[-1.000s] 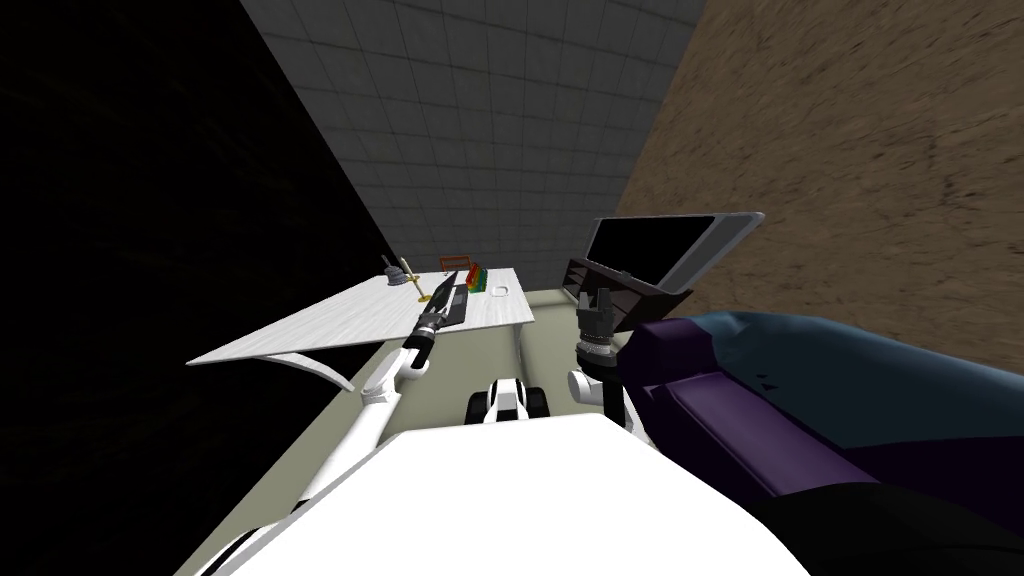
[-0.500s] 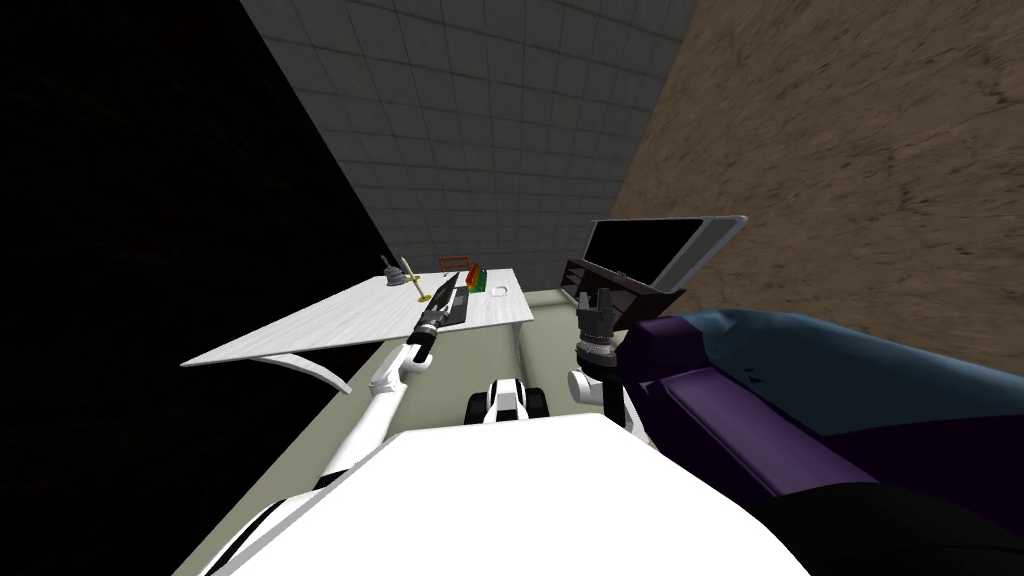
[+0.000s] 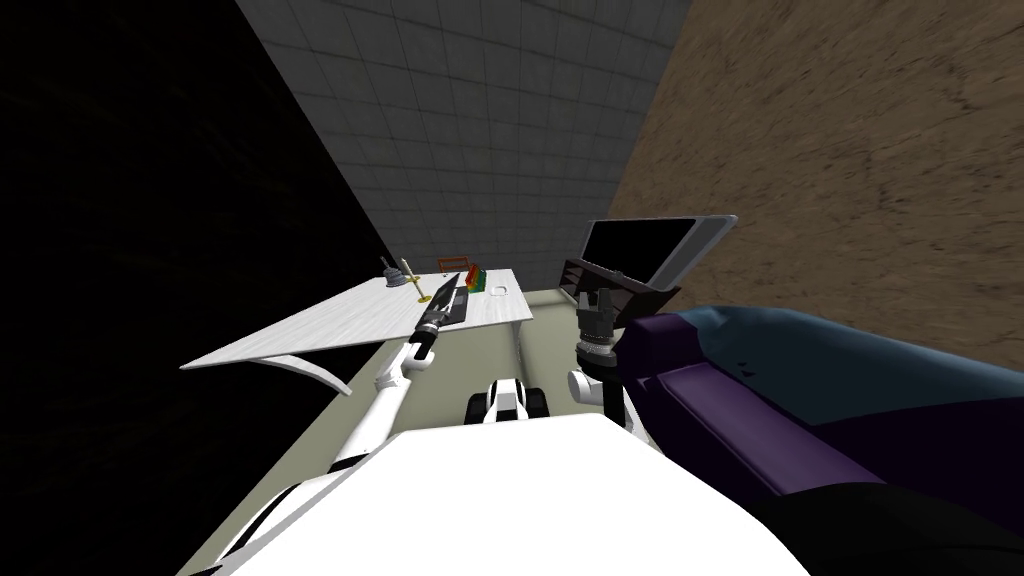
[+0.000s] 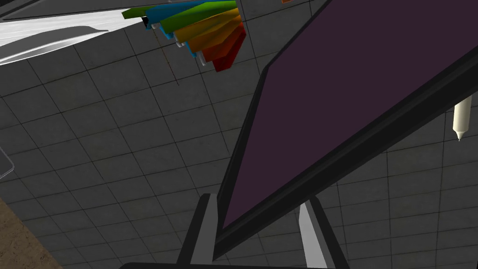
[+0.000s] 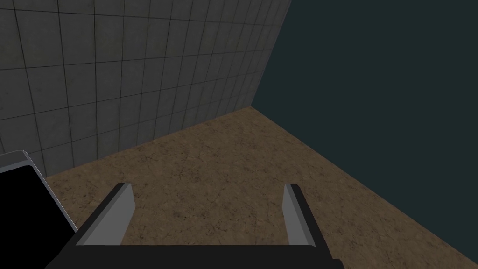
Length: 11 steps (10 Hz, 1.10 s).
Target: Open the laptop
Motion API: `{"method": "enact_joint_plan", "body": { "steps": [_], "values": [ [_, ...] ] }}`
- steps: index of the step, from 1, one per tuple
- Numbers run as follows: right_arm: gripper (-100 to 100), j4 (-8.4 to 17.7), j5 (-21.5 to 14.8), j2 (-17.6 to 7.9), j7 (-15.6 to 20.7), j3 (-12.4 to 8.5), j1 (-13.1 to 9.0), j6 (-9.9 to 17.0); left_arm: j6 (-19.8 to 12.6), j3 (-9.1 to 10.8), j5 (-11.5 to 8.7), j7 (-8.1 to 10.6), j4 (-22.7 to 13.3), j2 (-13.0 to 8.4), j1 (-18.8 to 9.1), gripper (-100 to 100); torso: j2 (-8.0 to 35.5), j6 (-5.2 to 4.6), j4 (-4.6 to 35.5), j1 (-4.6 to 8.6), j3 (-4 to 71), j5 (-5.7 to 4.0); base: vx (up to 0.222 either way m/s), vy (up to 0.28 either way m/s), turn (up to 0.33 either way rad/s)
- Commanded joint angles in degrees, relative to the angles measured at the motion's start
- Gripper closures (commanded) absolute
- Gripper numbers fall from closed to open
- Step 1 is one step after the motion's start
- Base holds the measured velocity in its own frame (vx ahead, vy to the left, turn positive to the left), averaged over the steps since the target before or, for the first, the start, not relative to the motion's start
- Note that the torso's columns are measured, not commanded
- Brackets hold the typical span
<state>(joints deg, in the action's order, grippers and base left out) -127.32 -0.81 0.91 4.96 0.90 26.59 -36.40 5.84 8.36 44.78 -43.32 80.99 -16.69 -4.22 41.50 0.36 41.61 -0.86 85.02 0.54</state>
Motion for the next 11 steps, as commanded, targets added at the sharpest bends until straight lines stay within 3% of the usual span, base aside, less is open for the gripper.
{"method": "enact_joint_plan", "body": {
  "steps": [1,2,5,6,11],
  "values": [
    [0,0.0,0.0,0.0,0.0,0.0,0.0,0.0,2.5,2.63,-2.81,-4.02,-3.31,2.06,-2.29,100,0.06,0.06,0.08,-0.1,-0.03,-0.01,-0.035,0.024,-0.015],
    [0,0.0,0.0,-0.01,0.0,-0.01,0.0,0.0,2.5,2.63,-4.05,-5.68,-4.76,2.06,-2.29,100,0.22,-0.14,0.29,-0.16,-0.13,0.01,-0.042,0.037,-0.02],
    [0,0.0,0.0,0.0,0.0,0.0,0.0,0.0,2.5,2.63,-4.05,-10.65,-6.81,2.06,-2.29,100,-0.02,0.01,-0.11,-0.08,0.01,0.1,-0.006,0.008,-0.02],
    [0,0.0,0.0,0.0,0.0,0.0,0.0,0.0,1.57,3.14,-3.45,-8.91,-8.3,0.48,-5.82,-100,0.02,0.13,-0.06,-0.11,0.0,0.06,-0.083,-0.013,-0.29],
    [0,0.0,0.0,0.0,0.0,0.0,-0.02,0.0,-1.48,4.82,-2.52,-7.33,-13.76,-2.93,-12.37,-100,0.85,-0.42,0.76,1.08,-0.48,-0.64,-0.125,0.008,-0.163]
  ]
}}
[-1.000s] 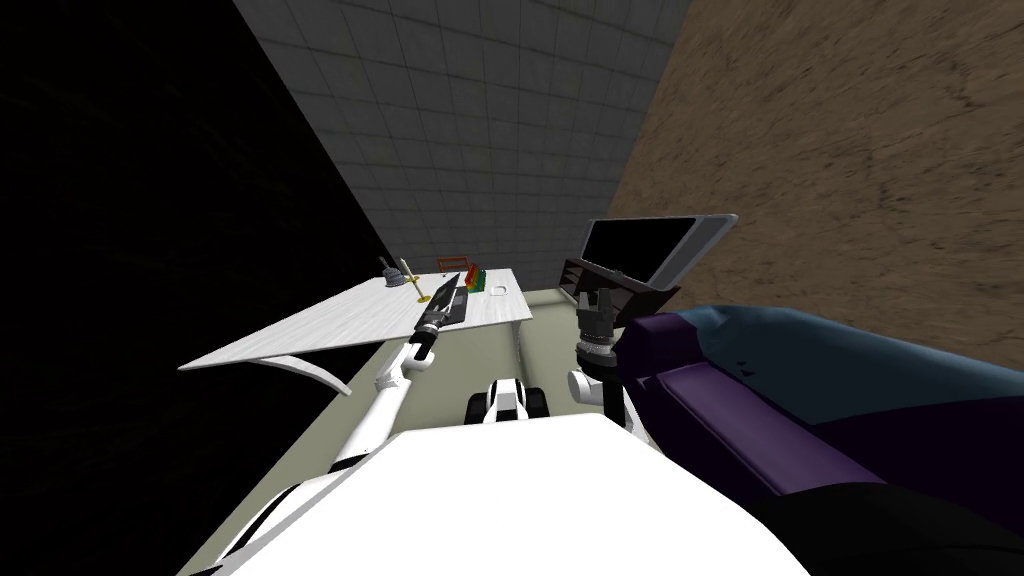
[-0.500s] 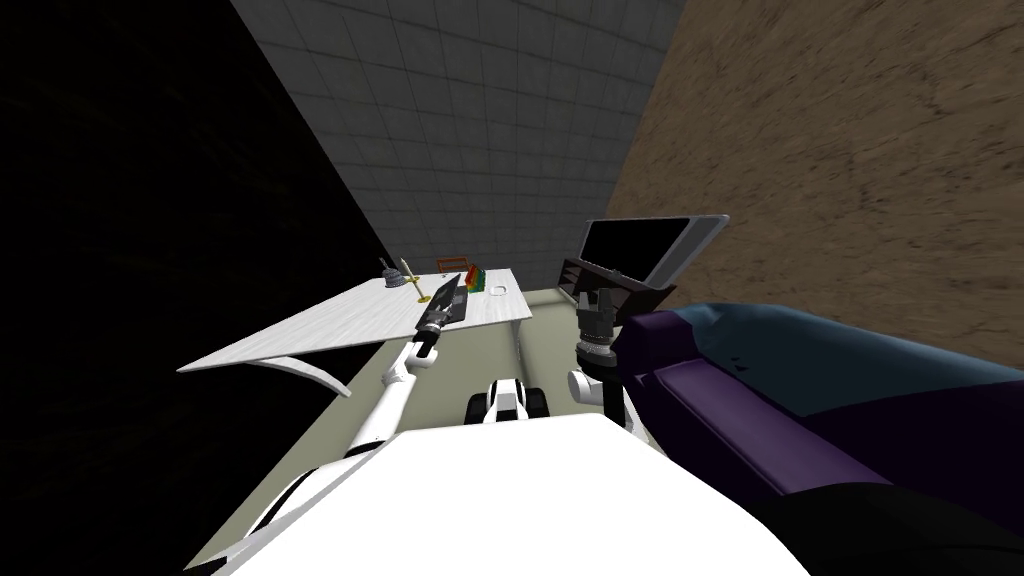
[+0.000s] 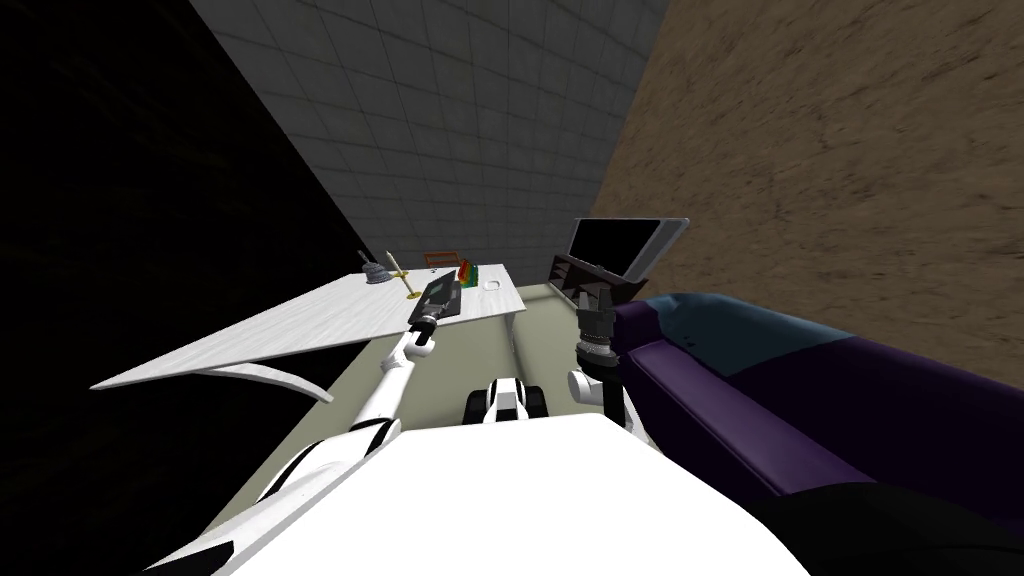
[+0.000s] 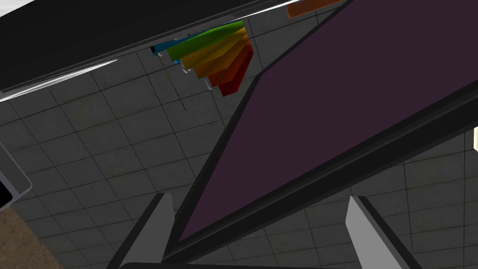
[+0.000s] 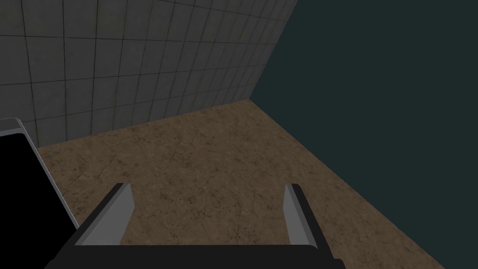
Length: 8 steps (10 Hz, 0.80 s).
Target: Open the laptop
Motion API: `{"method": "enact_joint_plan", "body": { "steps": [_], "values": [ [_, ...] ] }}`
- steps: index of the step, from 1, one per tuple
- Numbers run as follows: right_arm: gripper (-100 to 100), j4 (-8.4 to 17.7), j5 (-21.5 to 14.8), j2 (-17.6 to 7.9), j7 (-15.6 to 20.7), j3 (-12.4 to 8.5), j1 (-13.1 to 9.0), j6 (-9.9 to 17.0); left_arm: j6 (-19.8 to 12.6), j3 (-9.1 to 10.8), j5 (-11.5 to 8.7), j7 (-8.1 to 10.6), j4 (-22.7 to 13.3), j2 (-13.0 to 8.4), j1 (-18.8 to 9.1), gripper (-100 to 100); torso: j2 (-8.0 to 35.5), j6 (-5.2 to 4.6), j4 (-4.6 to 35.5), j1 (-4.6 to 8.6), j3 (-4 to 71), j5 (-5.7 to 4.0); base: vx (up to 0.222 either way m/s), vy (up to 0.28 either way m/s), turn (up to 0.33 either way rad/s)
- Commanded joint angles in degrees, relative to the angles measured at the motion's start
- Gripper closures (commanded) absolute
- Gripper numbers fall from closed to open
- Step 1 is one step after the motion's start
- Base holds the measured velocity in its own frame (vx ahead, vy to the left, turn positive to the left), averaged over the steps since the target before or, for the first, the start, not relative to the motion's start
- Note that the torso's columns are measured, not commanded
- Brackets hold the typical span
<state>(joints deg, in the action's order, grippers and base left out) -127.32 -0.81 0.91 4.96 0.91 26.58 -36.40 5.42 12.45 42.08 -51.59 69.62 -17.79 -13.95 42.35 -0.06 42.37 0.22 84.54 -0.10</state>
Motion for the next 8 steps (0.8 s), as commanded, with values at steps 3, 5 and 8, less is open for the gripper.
{"method": "enact_joint_plan", "body": {
  "steps": [3,5,8],
  "values": [
    [0,0.0,0.0,0.0,0.0,0.0,0.0,0.0,-3.34,2.0,0.89,2.13,-6.48,-4.39,-7.35,-100,0.14,0.05,0.07,-0.11,-0.1,0.01,-0.137,-0.003,-0.188],
    [0,0.0,0.0,0.0,0.0,0.0,0.0,0.0,-3.16,2.76,1.25,1.94,-7.99,-4.4,-8.45,-100,0.03,0.05,0.0,-0.14,-0.03,0.04,-0.095,-0.006,-0.106],
    [0,0.0,0.0,-0.01,0.0,-0.01,0.03,0.0,-3.04,2.95,1.33,1.88,-8.3,-4.43,-8.68,0,-0.28,0.06,-0.16,-0.26,0.17,0.12,-0.007,-0.001,0.002]
  ]
}}
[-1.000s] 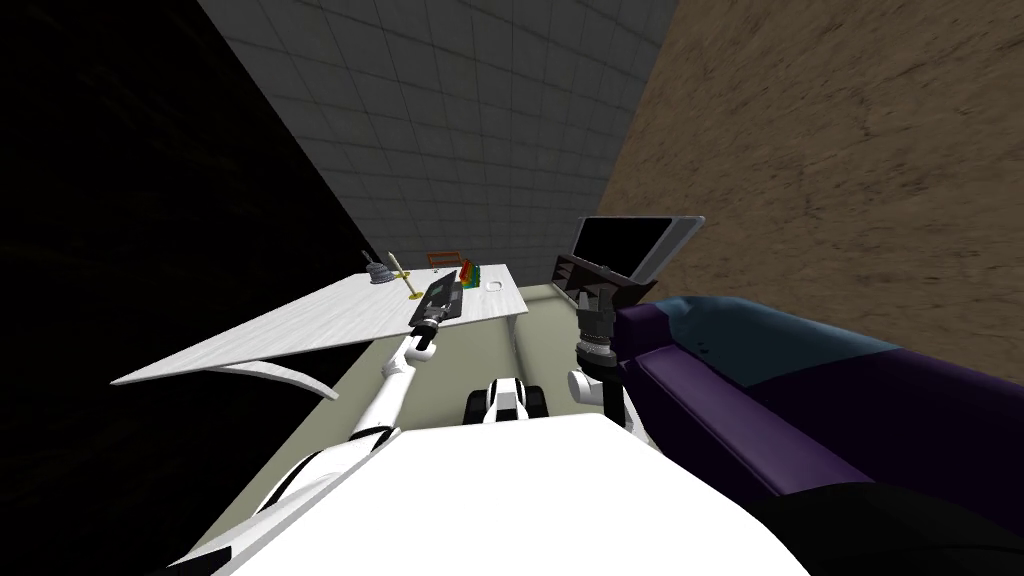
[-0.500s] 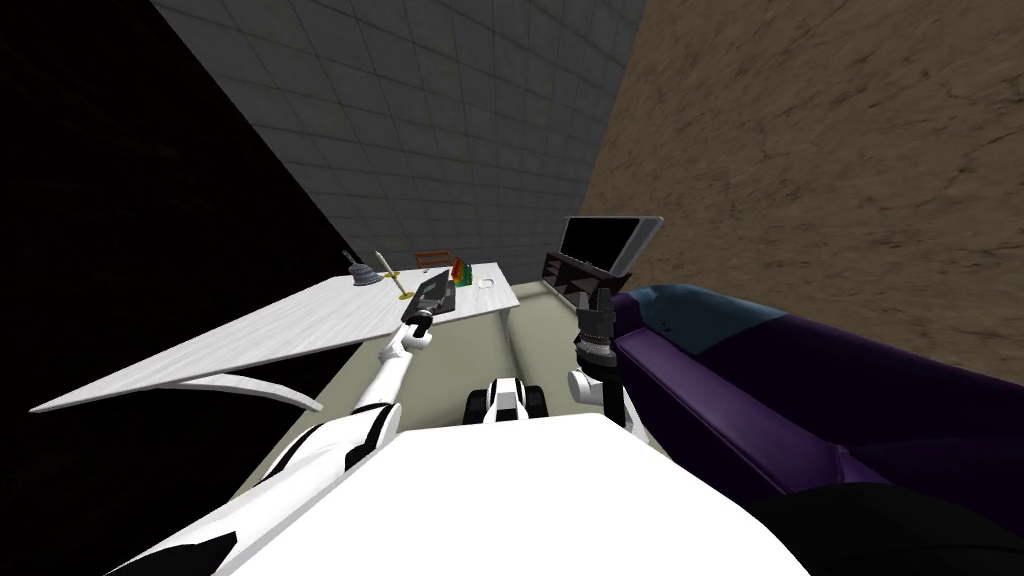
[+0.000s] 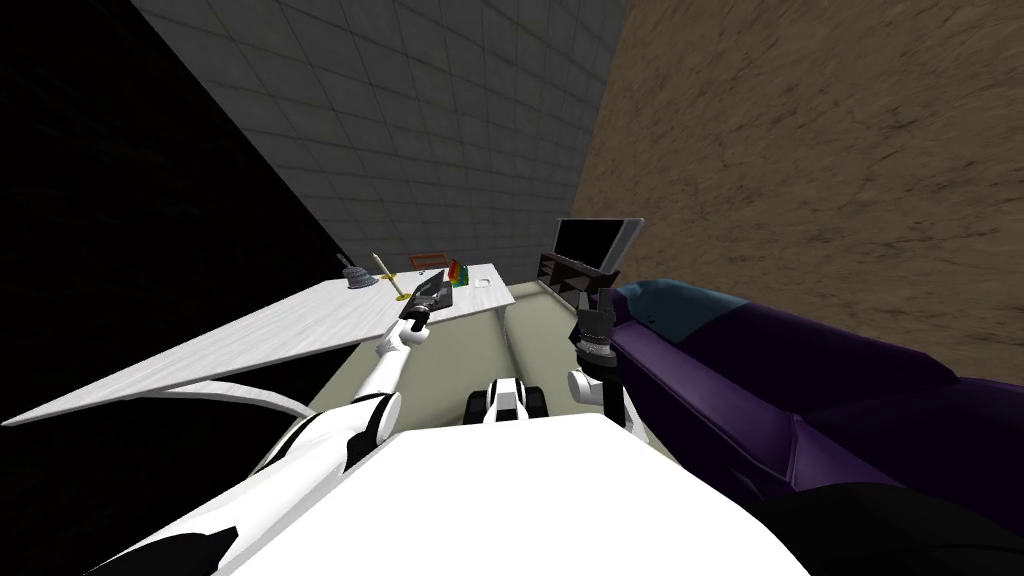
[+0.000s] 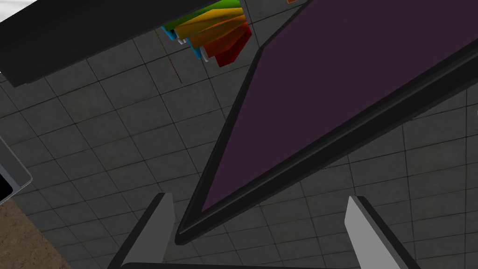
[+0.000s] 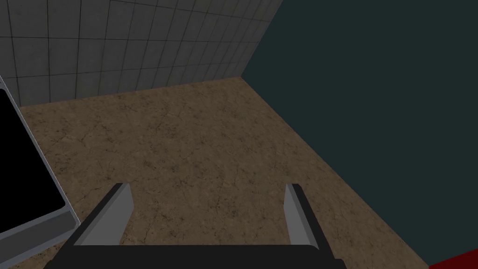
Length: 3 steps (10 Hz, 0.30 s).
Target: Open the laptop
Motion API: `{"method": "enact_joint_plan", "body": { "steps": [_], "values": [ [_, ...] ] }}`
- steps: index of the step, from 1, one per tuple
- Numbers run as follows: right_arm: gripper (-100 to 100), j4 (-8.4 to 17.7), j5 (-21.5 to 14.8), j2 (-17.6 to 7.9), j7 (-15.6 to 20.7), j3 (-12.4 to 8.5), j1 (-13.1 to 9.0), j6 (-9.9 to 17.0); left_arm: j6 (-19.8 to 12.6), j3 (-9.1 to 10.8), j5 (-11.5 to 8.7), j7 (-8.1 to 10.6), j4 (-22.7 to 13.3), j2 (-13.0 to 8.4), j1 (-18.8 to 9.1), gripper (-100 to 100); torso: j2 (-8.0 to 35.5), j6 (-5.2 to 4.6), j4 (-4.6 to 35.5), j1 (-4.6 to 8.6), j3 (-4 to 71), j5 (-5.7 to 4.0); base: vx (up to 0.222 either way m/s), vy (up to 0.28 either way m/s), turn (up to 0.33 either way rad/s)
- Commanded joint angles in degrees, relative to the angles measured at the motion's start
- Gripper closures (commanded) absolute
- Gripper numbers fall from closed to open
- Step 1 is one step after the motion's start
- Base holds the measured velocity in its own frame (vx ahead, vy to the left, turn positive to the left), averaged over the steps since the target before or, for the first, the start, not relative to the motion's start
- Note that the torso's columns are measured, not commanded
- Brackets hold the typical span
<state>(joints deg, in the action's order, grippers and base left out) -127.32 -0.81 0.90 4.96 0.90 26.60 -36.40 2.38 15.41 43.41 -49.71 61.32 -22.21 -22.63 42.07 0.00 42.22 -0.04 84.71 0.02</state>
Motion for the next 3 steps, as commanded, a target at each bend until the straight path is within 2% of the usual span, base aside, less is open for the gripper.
{"method": "enact_joint_plan", "body": {
  "steps": [1,3],
  "values": [
    [0,0.0,0.0,0.0,0.0,0.0,0.0,0.0,0.0,0.0,0.0,0.0,0.0,0.0,0.0,0,0.11,0.0,0.04,0.02,-0.07,-0.01,0.0,0.0,0.0],
    [0,0.0,0.0,0.0,0.0,0.0,0.0,0.0,0.0,0.0,0.0,0.0,0.0,0.0,0.0,0,0.24,0.0,0.08,0.05,-0.16,-0.02,0.0,0.0,0.0]
  ]
}}
